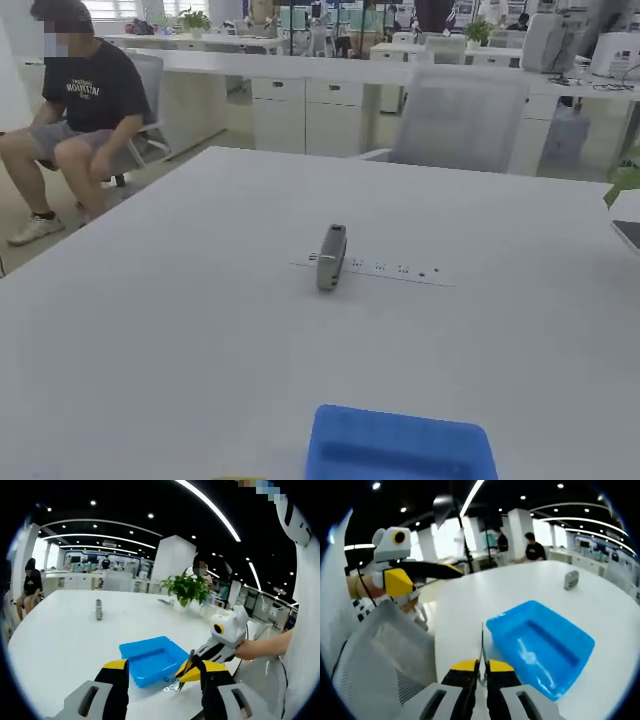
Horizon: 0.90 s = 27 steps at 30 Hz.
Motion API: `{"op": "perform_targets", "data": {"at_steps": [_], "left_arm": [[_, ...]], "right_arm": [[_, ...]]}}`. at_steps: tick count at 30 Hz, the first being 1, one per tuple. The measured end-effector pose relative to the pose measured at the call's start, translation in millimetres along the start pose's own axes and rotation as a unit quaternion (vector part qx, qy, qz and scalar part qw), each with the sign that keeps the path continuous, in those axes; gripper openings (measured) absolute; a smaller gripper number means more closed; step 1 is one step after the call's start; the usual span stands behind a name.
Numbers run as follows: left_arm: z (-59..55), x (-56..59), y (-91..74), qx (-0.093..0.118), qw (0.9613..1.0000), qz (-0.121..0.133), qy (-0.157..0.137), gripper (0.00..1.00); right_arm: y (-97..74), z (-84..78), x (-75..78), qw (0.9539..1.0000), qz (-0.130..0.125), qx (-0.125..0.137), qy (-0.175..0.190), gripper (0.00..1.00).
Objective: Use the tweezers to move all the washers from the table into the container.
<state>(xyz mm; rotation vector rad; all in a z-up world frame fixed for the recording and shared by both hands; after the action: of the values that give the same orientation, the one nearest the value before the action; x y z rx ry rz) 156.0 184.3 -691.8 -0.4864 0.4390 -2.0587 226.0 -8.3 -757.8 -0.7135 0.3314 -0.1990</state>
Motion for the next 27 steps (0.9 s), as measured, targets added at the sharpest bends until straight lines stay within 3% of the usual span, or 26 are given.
{"op": "perform_targets", "data": {"at_steps": [3, 6, 8, 11, 17, 22, 27], "left_arm": [[-2.8, -2.1, -2.8, 0.014, 0.9986, 0.046, 0.022, 0.66], [-5.6, -6.4, -3.2, 0.02, 0.9964, 0.081, 0.019, 0.71], [-6.9, -8.9, -3.2, 0.041, 0.9938, 0.103, 0.009, 0.76], [-12.9, -10.8, -1.3, 0.039, 0.9912, 0.126, 0.009, 0.83], [-14.8, -12.3, 2.0, 0.035, 0.9899, 0.135, 0.025, 0.86], [-14.6, -10.9, 3.0, 0.039, 0.99, 0.132, 0.031, 0.88], [-14.6, -11.0, 3.2, 0.044, 0.9913, 0.123, 0.018, 0.88]], "right_arm": [[-10.2, 3.4, 4.0, 0.9991, 0.002, 0.027, 0.031, 0.03], [-22.1, 7.1, 8.9, 0.9984, -0.004, 0.039, 0.042, 0.03], [-33.7, 11.5, 14.1, 0.9968, -0.014, 0.055, 0.056, 0.03], [-45.7, 16.4, 20.5, 0.9944, -0.021, 0.074, 0.072, 0.03], [-63.1, 26.7, 46.5, 0.9886, -0.055, 0.098, 0.101, 0.03], [-59.1, 30.5, 61.3, 0.9883, -0.079, 0.087, 0.097, 0.03], [-50.5, 30.1, 73.4, 0.9871, -0.095, 0.075, 0.105, 0.03]]}}
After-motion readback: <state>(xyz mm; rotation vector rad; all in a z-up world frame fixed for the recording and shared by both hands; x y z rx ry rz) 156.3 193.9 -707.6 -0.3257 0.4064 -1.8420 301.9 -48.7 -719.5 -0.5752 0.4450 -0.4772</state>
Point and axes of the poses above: the centre of the closed fingertips' face, and the gripper's own axes: y roughly forward along the fingers, x roughly to its right, z roughly out of its top, the point moved 9 cm from there along -y, roughly backward along the fingers, and after that the axes turned 11 degrees about -x, right-handed, at the moved point
